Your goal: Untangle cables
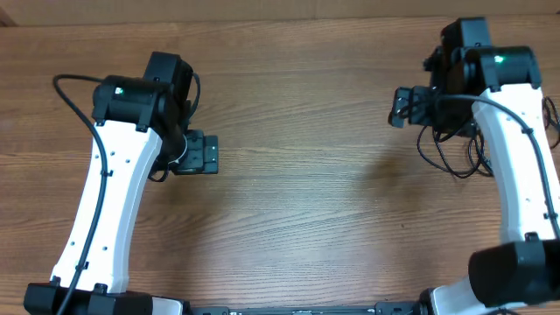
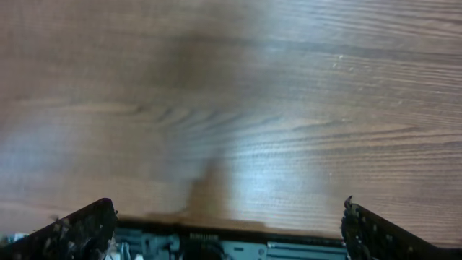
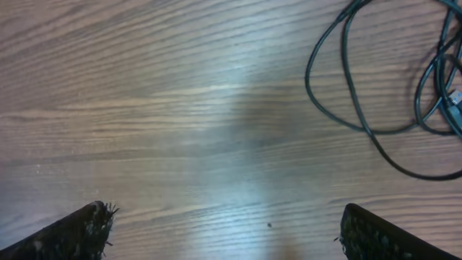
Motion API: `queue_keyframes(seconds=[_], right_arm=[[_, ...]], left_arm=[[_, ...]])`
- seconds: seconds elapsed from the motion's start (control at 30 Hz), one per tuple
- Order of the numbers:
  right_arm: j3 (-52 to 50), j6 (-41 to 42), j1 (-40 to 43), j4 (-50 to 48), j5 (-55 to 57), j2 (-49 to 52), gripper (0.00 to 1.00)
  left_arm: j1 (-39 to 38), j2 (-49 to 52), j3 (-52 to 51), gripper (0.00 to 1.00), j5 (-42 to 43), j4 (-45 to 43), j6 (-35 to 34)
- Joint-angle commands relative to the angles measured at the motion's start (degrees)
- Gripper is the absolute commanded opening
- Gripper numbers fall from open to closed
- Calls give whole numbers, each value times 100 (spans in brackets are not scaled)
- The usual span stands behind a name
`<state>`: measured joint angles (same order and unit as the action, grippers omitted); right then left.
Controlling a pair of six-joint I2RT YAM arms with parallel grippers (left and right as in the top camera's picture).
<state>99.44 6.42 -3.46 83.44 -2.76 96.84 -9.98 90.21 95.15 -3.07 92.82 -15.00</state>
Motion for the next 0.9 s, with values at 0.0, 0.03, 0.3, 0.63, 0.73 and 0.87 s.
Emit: queue_keyframes(seconds=[0.0,0.03,0.3,0.63,0.73,0.87], right_arm=[[-439,116,-116,-197,142,-780,100],[-636,146,-114,-323,142,-994,100],[-2723,153,-114,-1720,144,-3379,100],[-3436,151,-114,-2103,166,-5243,100],[-3436,151,-114,-2061,166,-5311,100],[-3436,151,-114,-1963,166,-5261,100]], left_arm=[[55,-232,-22,100,-96,15,-223],[52,-317,-31,100,-94,15,-243],[-35,-1792,-793,100,-254,-1051,-260],[-168,-5149,-3403,100,-632,-2712,-284],[-166,-5678,-3648,99,-636,-2695,-280],[-168,-5914,-3687,99,-634,-2481,-280]])
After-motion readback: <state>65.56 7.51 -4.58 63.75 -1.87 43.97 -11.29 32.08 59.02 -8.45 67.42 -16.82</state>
